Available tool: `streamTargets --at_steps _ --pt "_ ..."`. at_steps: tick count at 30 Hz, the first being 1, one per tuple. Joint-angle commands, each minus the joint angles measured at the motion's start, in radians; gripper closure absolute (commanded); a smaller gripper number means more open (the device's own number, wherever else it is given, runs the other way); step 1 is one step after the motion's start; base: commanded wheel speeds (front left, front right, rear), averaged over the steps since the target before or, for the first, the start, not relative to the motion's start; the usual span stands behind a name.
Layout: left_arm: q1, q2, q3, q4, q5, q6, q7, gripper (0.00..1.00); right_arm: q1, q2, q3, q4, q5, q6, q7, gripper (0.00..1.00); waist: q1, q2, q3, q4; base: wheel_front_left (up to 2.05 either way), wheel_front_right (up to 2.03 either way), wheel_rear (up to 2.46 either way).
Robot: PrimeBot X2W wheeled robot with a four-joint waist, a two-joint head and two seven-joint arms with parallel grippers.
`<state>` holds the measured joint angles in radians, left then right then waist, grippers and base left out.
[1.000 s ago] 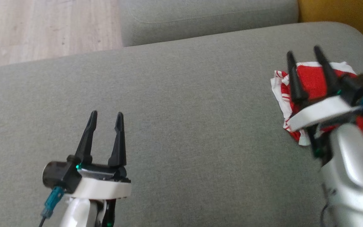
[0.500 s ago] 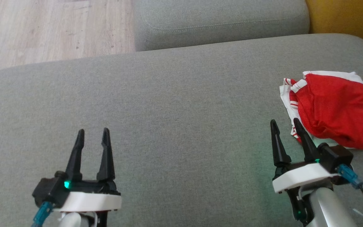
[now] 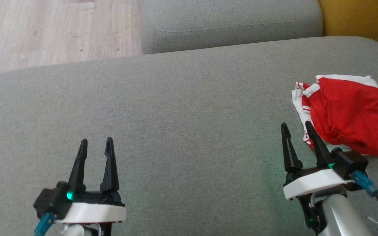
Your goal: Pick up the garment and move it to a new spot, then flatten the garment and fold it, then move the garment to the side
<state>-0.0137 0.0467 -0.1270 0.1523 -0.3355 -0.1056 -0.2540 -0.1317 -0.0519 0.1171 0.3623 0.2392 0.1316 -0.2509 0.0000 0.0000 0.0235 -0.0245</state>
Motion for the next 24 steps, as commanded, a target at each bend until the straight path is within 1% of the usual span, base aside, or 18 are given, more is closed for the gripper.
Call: streamTargets --at_steps 1,24 --pt "-0.025 0.004 0.034 -0.026 -0.012 0.002 -0.008 0.00 -0.033 0.002 0.021 -0.038 0.008 -0.001 -0.011 0.00 0.0000 0.0000 0.000 -0.001 0.00 0.00 0.00" --pt "-0.034 0.004 0.038 0.001 -0.027 0.003 -0.008 0.00 -0.034 0.002 0.025 -0.041 0.031 -0.001 -0.011 0.00 0.0000 0.0000 -0.001 -0.014 0.00 0.00 0.00"
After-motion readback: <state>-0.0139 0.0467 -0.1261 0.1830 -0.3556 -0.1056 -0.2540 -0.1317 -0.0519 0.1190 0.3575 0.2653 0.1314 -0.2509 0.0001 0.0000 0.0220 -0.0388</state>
